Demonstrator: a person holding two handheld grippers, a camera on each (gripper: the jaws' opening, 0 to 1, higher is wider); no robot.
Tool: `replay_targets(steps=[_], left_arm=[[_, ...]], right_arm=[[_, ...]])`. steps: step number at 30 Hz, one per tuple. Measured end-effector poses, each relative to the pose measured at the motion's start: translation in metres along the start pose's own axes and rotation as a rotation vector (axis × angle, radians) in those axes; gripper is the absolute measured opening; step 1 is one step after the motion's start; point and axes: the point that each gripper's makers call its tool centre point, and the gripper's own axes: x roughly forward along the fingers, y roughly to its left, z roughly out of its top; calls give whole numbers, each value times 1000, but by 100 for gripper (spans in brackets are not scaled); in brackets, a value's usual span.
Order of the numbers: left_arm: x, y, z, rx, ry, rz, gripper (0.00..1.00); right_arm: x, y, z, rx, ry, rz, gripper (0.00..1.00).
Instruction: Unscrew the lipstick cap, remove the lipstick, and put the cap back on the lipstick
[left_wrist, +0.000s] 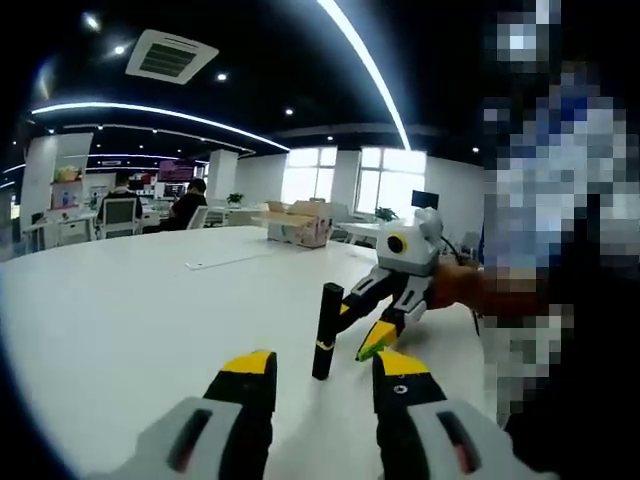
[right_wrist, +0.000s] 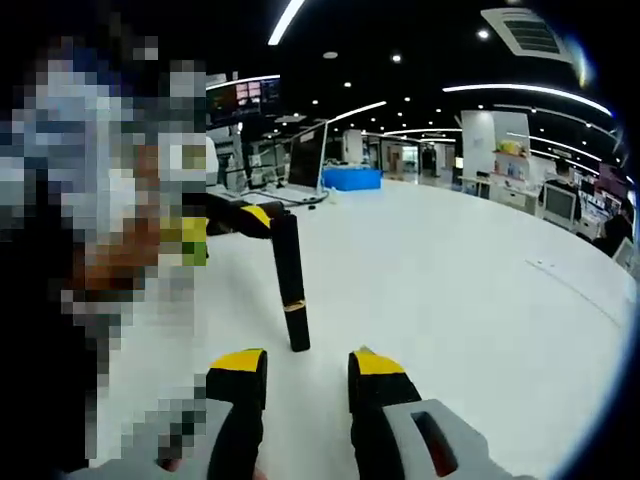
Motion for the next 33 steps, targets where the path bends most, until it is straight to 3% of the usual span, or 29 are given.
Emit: replay_targets(steps=[20,25,33], left_arm=[[-6,-8,-9,3,18,-4,41],[-14,-9,0,-7,-37,-12,41],[-18,-8,-3,-14,-39,5,41]], right_arm=[[2,-2,2,-42,29,-4,33],[5,0,-1,-38,35,6,33],[12,5,0,-51,37,30,32]])
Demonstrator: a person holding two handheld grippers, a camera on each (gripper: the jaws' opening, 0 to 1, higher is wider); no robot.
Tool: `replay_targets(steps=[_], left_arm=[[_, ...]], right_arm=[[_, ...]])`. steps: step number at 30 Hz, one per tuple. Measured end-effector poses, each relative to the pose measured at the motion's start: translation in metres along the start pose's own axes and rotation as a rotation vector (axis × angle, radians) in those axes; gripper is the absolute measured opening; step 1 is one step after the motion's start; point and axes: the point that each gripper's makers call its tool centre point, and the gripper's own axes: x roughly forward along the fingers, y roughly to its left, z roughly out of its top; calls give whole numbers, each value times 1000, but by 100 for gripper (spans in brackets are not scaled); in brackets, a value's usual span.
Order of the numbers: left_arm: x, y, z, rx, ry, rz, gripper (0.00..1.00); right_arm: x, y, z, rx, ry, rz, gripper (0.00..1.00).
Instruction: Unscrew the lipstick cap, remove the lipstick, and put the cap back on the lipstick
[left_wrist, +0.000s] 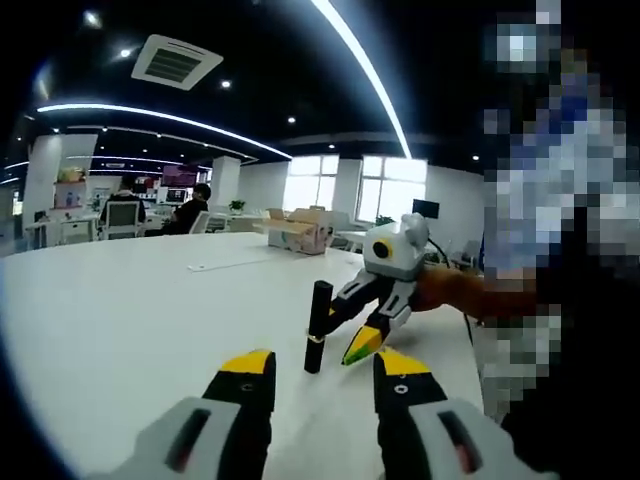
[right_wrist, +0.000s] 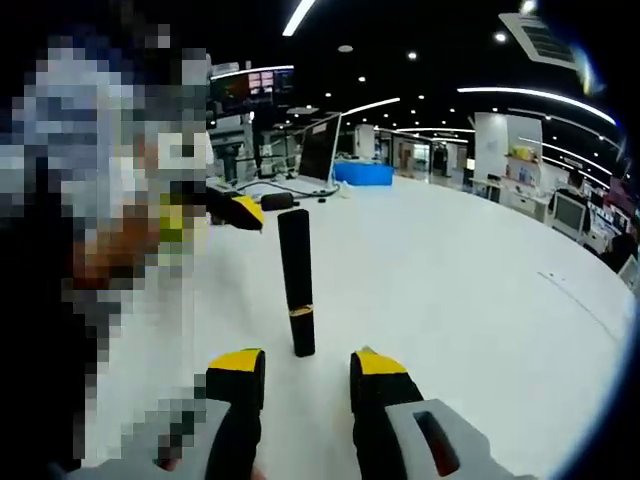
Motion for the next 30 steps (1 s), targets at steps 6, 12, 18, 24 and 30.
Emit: replay_targets(steps=[6,12,18,24,30], left_arm=[[0,1,-4,-2,11,12,41],[-1,2,-7,-6,22,19,41],[1,2,-8,-7,27,18,41],[8,2,-6,-1,30,12,41],[12,0,-7,3,43,0,41]], right_arm=[[9,-2,8,-19,-32,24,28],[17,-2,11,-34,-40,48,25],[23,0,7,-73,-30,74,21],[26,-1,6,-92,-36,85,14],[25,2,6,-148,-42,98,10]])
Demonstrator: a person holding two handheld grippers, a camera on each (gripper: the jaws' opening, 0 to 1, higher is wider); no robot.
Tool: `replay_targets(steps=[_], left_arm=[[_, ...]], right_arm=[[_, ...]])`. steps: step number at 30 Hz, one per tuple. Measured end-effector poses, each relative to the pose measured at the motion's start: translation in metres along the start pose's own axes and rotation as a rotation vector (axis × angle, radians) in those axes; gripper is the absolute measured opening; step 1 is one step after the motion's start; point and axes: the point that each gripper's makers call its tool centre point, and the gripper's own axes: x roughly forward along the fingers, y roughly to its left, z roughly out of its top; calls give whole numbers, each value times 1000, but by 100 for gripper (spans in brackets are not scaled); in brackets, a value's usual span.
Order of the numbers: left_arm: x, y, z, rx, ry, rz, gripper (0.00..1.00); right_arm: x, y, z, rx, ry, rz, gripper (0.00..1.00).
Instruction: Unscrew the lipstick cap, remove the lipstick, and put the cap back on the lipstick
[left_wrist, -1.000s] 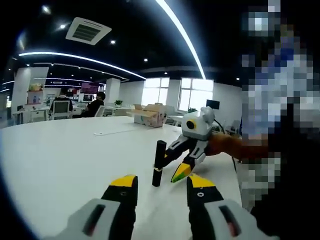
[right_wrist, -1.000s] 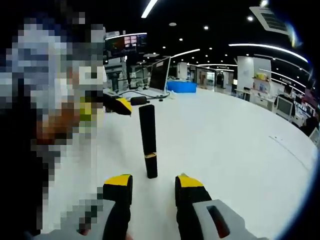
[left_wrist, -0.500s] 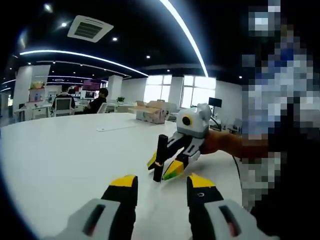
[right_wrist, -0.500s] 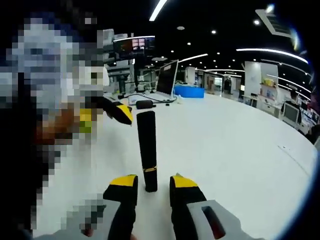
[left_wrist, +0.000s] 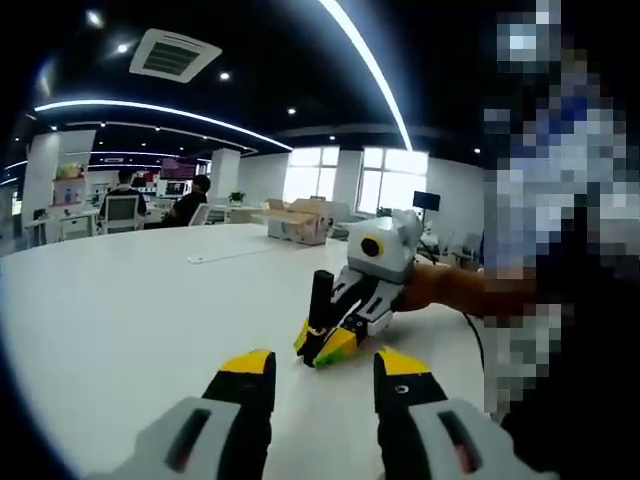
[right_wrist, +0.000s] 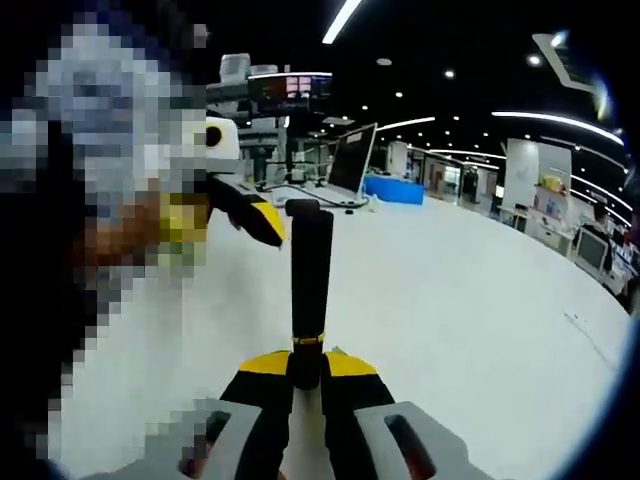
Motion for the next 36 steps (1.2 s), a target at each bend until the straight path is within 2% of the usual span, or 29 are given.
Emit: replay_targets(steps=[7,8,14,17,20,22,23,25,26,28,29,30,31,32,33,34,36], left_arm=[[12,2,5,7,7,-10,41],[18,-4,11,37,12,-48,41],[48,0,42,124,8,-107,41],[65,5,58,109,-3,-161,41],[83,18,78,159,5,-180,41],[92,26,85,170,8,-182,42],[98,30,87,174,6,-196,43],[109,30,92,136,-26,-256,44],[113,33,91,126,-34,-267,44],[120,34,82,128,-27,-274,45],[122,33,77,131,-27,-280,45],[123,29,73,98,-41,-298,45],[124,23,66,49,-28,-321,46],[123,17,62,42,-39,-350,45],[124,15,57,24,-54,-348,44],[126,14,53,11,-45,-340,44],[129,9,50,29,-30,-343,44]], right_arm=[[-9,-6,4,-56,29,-8,10],[-15,-10,8,-69,38,-4,10],[-40,-37,24,-69,33,-21,10],[-48,-52,33,-75,1,-48,10],[-51,-67,42,-51,-53,-73,10],[-50,-75,42,-39,-65,-82,10],[-49,-84,41,-33,-76,-108,10],[-48,-90,34,-23,-58,-113,10],[-48,-91,32,-20,-58,-112,10],[-47,-85,26,46,-66,-80,10],[-46,-75,22,38,-67,-35,10],[-45,-67,19,28,-68,-2,10],[-45,-64,15,38,-57,6,10],[-44,-61,12,38,-47,12,10],[-43,-57,9,31,-32,20,10],[-42,-53,7,20,-21,31,10],[-39,-46,2,21,-8,56,10]])
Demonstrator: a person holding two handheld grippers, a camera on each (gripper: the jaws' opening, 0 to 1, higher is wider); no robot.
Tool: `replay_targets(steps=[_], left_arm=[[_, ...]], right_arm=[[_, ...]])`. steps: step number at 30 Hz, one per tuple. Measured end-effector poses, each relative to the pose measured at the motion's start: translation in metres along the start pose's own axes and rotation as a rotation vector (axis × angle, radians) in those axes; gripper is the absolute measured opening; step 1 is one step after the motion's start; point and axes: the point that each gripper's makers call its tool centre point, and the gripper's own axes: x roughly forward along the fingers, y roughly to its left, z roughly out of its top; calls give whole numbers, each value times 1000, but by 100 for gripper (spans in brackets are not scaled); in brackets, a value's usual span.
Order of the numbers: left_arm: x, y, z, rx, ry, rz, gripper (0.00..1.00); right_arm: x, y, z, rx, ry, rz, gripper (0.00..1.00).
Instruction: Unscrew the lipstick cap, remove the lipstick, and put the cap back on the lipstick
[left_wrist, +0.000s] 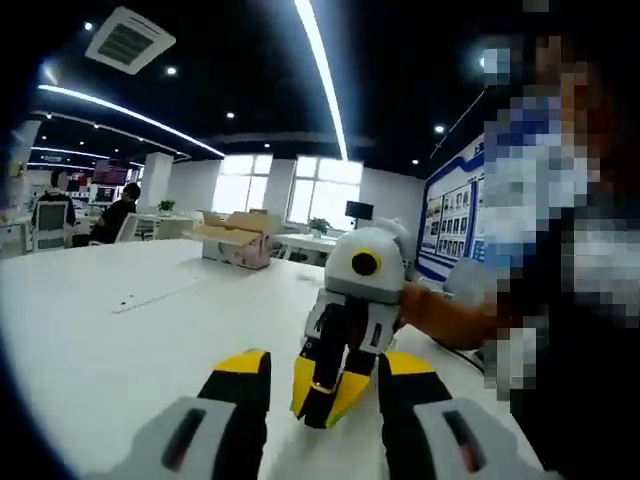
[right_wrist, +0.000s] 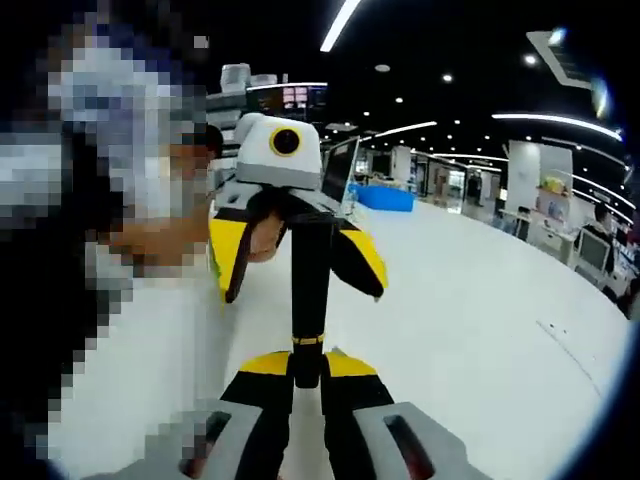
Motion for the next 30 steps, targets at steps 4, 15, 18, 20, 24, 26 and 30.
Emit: replay_targets(steps=[4,15,18,20,24,26,30], left_arm=[[3,-2,3,-38,-19,8,45],[-1,-11,7,-31,-39,-25,30],[-1,-10,5,-30,-32,-11,32],[0,-11,6,-21,-36,-12,32],[1,-15,6,-22,-40,-29,22],[2,-16,4,-31,-39,-43,19],[-4,-11,9,-68,-87,-44,14]], right_arm=[[6,8,-8,4,35,24,10],[4,10,-4,80,-13,58,10],[5,13,-1,92,-31,74,10],[6,14,-2,91,-31,76,10],[11,16,-9,97,-5,80,10],[12,17,-11,80,7,77,10],[10,17,-6,86,-11,81,10]])
